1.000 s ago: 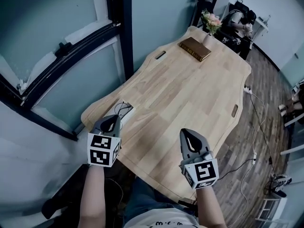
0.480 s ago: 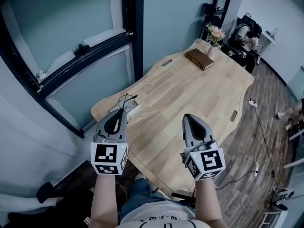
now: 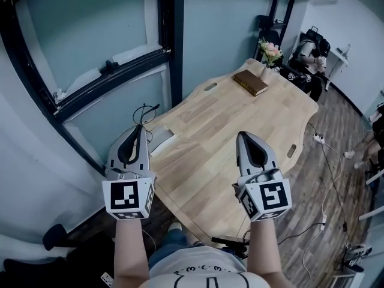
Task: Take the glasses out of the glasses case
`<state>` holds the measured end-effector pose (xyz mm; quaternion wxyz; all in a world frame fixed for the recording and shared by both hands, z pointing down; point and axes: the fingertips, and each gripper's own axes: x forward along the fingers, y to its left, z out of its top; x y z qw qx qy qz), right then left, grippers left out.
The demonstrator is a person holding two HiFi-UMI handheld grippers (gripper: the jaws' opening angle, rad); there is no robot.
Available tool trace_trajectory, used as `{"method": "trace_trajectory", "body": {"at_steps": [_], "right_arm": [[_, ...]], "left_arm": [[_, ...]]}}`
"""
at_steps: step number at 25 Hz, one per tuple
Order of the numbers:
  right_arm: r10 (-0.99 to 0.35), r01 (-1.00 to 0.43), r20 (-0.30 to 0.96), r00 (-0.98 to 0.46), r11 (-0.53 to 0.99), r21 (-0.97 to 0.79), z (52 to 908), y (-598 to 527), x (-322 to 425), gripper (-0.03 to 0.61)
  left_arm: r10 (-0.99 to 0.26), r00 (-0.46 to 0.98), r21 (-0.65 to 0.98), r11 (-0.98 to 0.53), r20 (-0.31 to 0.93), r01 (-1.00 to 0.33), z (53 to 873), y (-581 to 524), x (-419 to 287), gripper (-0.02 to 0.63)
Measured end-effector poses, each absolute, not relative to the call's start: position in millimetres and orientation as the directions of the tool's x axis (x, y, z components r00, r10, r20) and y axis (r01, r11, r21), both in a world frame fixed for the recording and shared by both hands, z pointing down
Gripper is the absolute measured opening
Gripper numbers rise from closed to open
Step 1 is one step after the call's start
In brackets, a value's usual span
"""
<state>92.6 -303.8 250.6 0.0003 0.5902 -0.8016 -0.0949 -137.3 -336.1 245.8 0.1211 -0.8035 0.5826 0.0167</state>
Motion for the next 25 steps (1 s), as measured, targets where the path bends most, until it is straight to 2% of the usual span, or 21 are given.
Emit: {"method": "trace_trajectory", "body": {"at_steps": [9,25], "right_arm": [[-0.942,-0.939,-0.143,-0.302,0.269,0.214,224,-297,90,0.009],[-0.942,-0.93,-0.13,-0.31,0.272,0.247,227,-291,77,0.009]], "left_arm": [[-0.916,0.317,-0.2,-0.272,-0.245,-0.941,222,-328,-136,0.021],[-0.907,0.34,-0.199,-0.295,-0.249,-0.934,223,-329,-142,0.021]]}}
